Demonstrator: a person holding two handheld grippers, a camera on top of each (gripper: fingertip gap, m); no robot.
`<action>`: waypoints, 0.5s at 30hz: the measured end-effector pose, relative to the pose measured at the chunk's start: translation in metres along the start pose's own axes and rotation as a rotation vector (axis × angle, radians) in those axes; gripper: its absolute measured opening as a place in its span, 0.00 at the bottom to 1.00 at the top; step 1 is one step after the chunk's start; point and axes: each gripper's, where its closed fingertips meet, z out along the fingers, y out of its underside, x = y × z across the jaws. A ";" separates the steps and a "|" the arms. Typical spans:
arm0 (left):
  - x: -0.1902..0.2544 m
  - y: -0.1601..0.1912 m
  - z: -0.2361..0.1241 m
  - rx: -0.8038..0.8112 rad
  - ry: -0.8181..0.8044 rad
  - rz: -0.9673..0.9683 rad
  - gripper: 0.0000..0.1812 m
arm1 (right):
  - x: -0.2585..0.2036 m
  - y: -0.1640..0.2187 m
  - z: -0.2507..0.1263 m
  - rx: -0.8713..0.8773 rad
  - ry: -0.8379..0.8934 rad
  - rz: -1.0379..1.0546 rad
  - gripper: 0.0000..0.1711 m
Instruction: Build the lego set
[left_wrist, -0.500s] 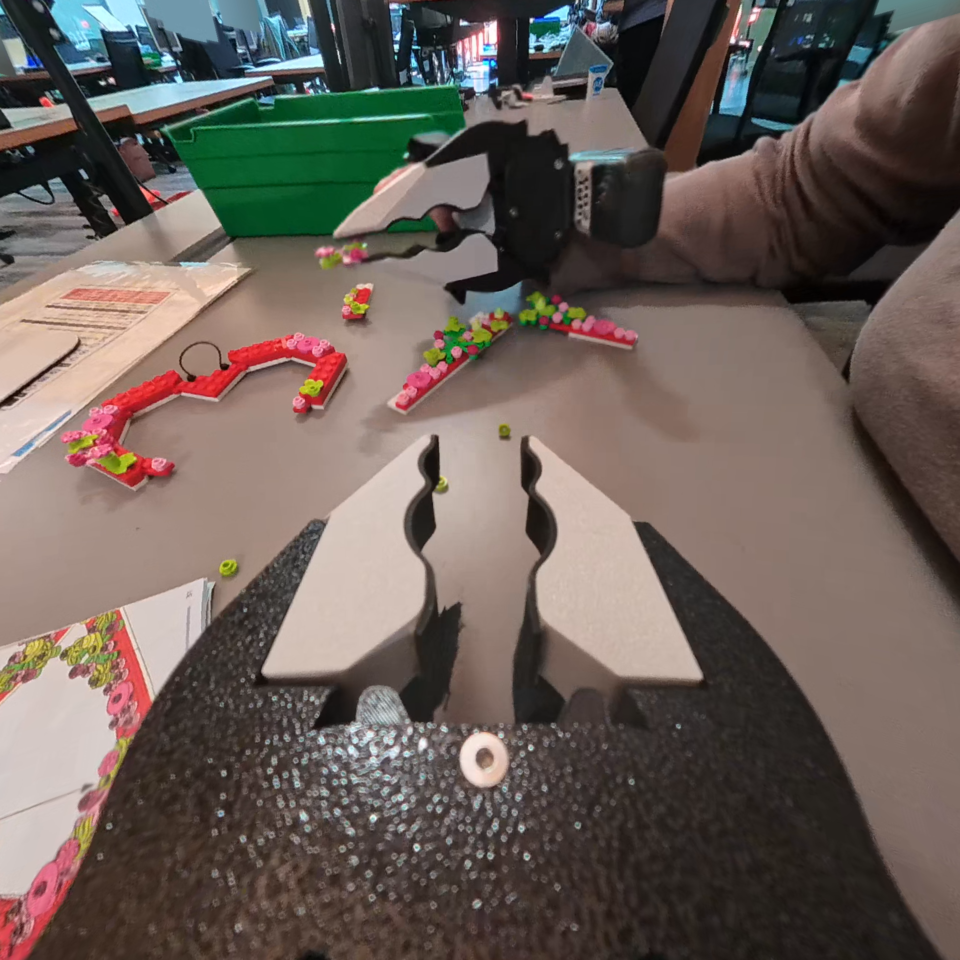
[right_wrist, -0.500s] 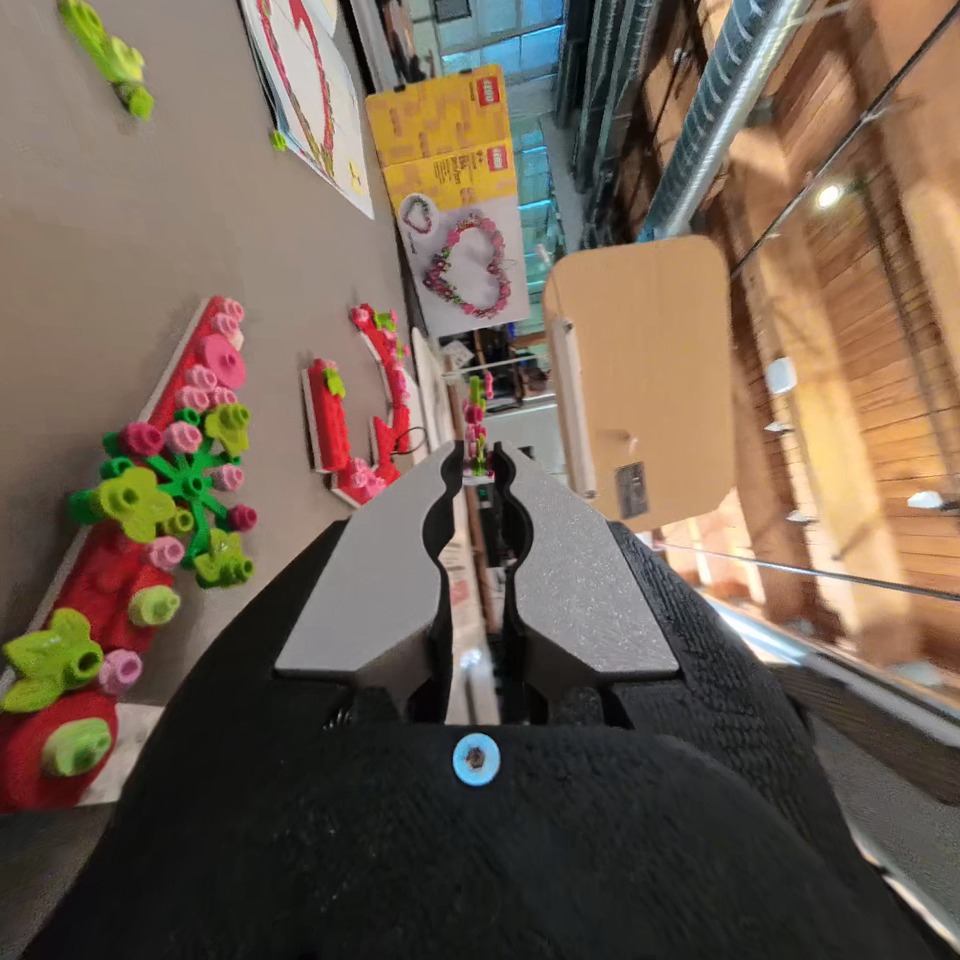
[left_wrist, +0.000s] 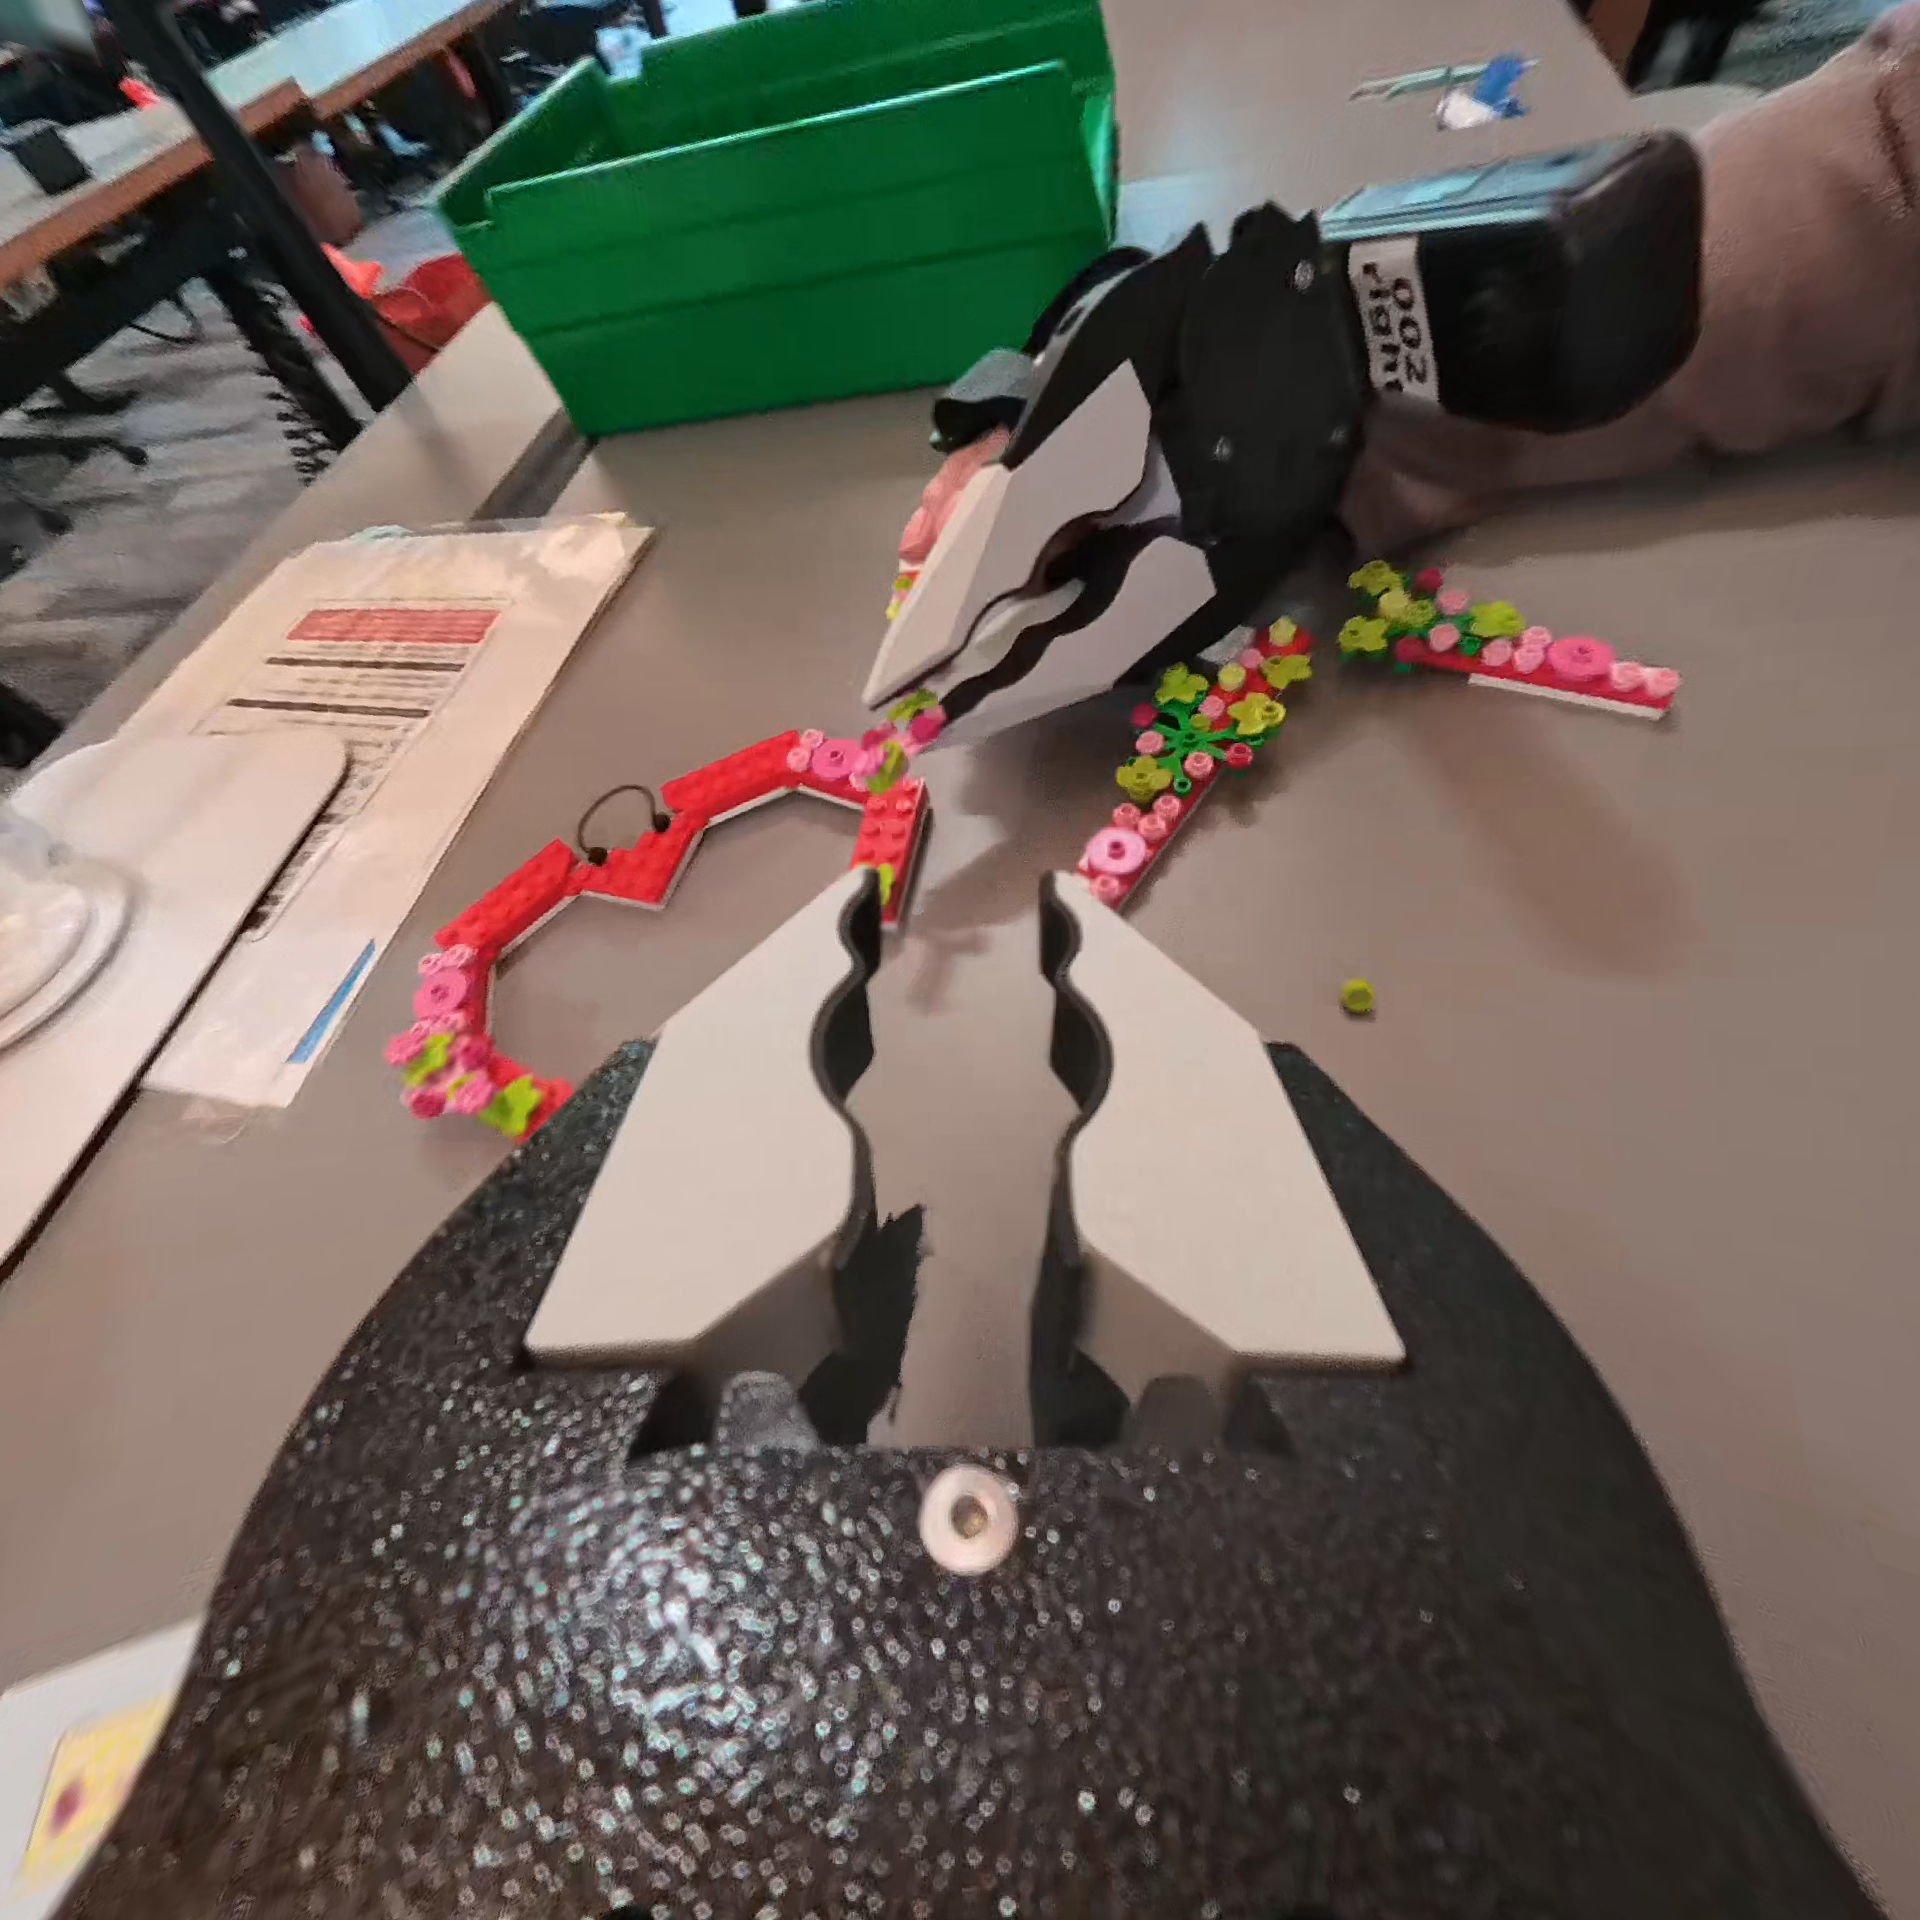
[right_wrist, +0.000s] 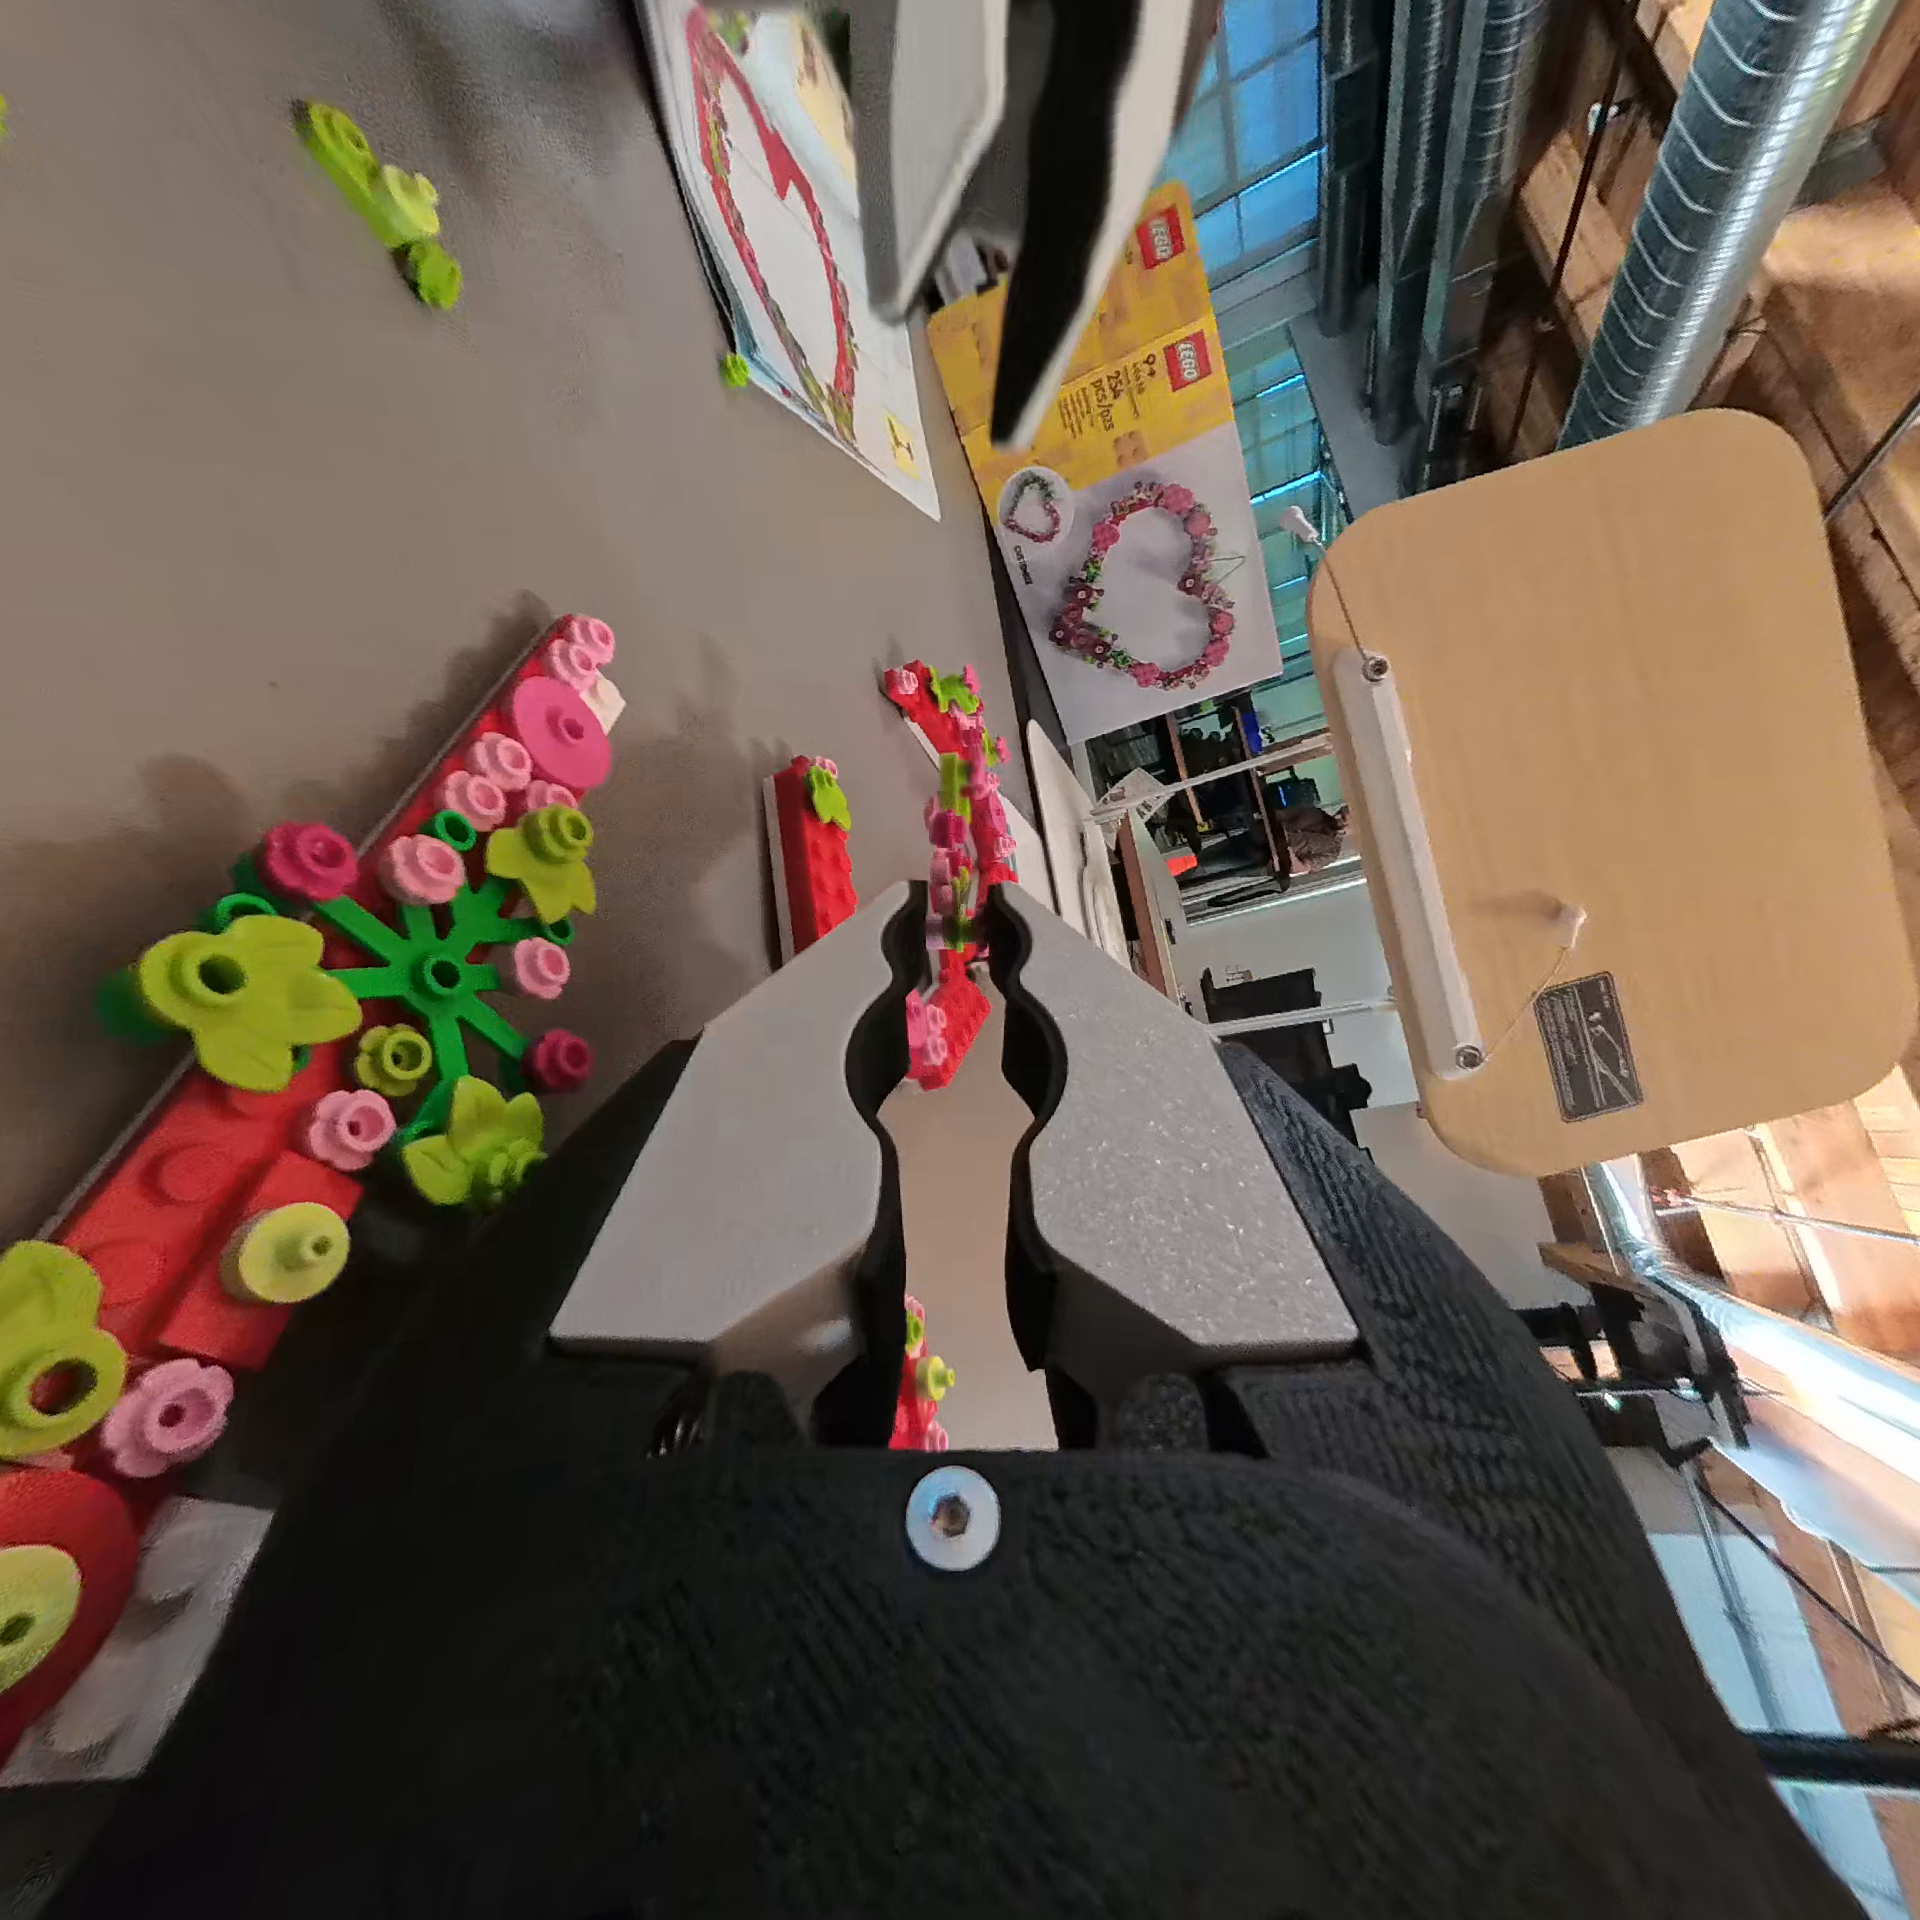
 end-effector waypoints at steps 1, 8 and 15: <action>-0.002 -0.002 0.007 0.017 0.031 -0.009 0.16 | 0.000 0.001 0.001 0.000 -0.002 0.001 0.06; -0.024 0.011 0.045 -0.006 0.068 -0.047 0.22 | 0.000 0.005 0.007 -0.006 0.002 -0.032 0.05; -0.022 0.027 0.050 -0.073 0.134 -0.065 0.23 | -0.001 0.007 0.013 -0.066 0.042 -0.215 0.05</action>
